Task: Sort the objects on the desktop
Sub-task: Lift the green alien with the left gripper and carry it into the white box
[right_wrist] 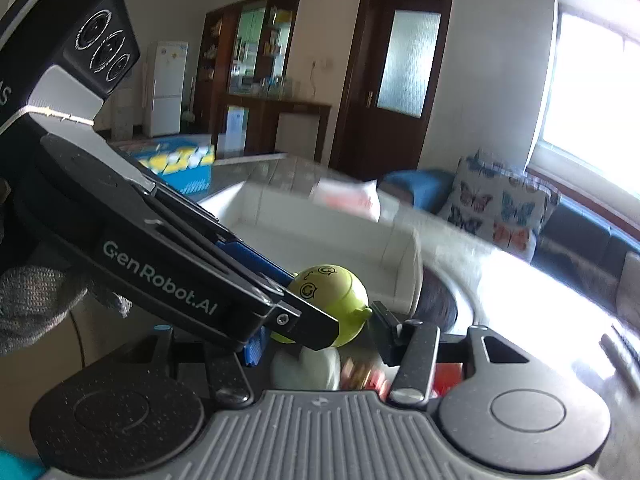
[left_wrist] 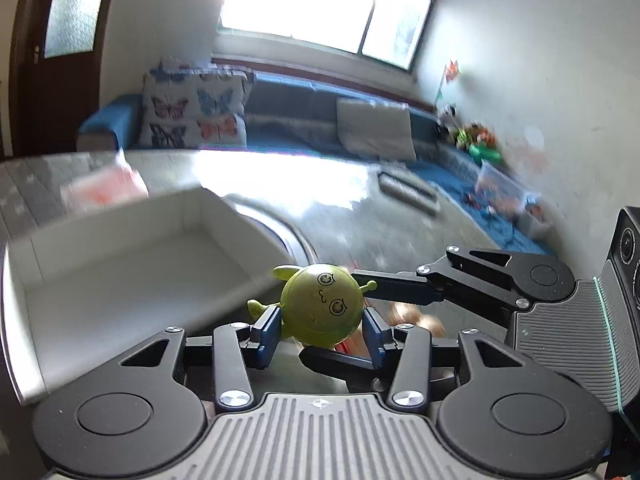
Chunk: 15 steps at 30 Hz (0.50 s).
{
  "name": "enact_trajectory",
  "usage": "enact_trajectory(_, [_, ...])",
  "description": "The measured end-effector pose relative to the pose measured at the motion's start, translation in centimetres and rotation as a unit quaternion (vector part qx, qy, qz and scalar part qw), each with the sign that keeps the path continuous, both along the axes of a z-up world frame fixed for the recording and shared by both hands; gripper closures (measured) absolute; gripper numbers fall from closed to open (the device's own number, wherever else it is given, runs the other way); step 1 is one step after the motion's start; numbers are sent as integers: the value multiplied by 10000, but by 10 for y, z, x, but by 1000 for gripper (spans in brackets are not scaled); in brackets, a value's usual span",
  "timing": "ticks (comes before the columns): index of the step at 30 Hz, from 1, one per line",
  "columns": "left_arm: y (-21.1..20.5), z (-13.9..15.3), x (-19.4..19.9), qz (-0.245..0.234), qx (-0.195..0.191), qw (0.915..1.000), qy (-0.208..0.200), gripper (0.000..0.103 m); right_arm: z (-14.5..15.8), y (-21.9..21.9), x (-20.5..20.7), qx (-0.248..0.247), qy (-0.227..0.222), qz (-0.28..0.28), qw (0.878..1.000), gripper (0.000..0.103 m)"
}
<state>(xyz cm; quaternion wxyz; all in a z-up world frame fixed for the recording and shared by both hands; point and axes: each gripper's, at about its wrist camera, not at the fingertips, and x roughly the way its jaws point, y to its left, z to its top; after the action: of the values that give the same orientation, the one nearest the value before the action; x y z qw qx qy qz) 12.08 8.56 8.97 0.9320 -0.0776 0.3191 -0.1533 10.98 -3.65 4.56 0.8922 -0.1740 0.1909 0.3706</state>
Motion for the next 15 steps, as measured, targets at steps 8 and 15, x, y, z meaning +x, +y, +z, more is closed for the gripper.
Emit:
enact_trajectory(8, [39, -3, 72, 210, -263, 9993, 137, 55, 6, 36, 78, -13, 76, 92, 9999, 50])
enact_trajectory(15, [65, -37, 119, 291, -476, 9968, 568, 55, -24, 56, 124, -178, 519, 72, 9985, 51])
